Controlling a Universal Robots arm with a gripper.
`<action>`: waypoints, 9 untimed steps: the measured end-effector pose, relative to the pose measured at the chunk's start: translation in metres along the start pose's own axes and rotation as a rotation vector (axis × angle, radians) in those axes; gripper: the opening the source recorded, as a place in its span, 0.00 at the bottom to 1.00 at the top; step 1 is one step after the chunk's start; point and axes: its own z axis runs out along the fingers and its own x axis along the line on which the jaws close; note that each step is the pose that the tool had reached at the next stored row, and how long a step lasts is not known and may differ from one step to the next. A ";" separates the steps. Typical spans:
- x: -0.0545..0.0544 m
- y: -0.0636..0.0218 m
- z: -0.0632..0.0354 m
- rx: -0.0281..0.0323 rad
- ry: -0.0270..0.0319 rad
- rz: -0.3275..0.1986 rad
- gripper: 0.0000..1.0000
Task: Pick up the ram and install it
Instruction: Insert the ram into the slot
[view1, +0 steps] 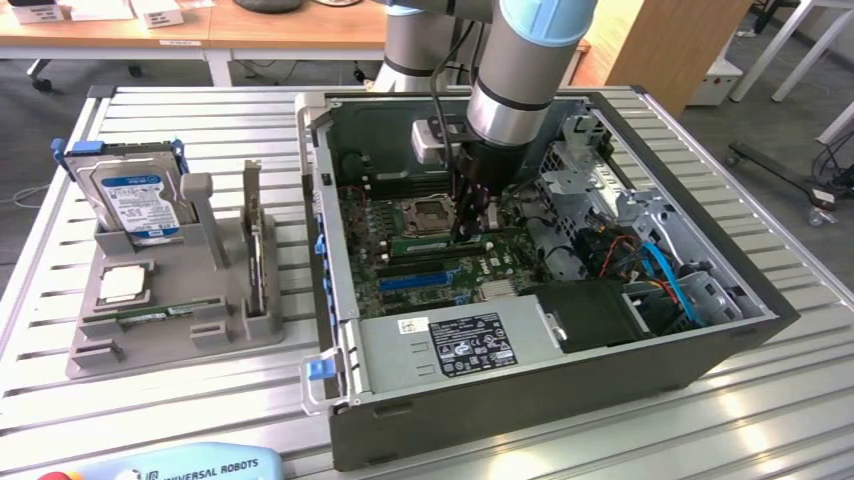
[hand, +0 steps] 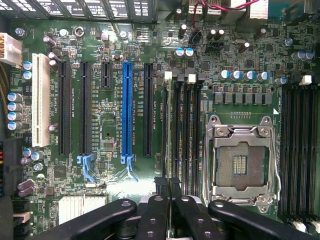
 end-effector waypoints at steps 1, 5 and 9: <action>0.000 0.0000 0.0003 0.0000 -0.0001 0.000 0.12; 0.000 0.0000 0.0004 0.0000 0.0000 0.000 0.12; 0.000 0.0000 0.0009 0.0000 -0.0001 0.000 0.12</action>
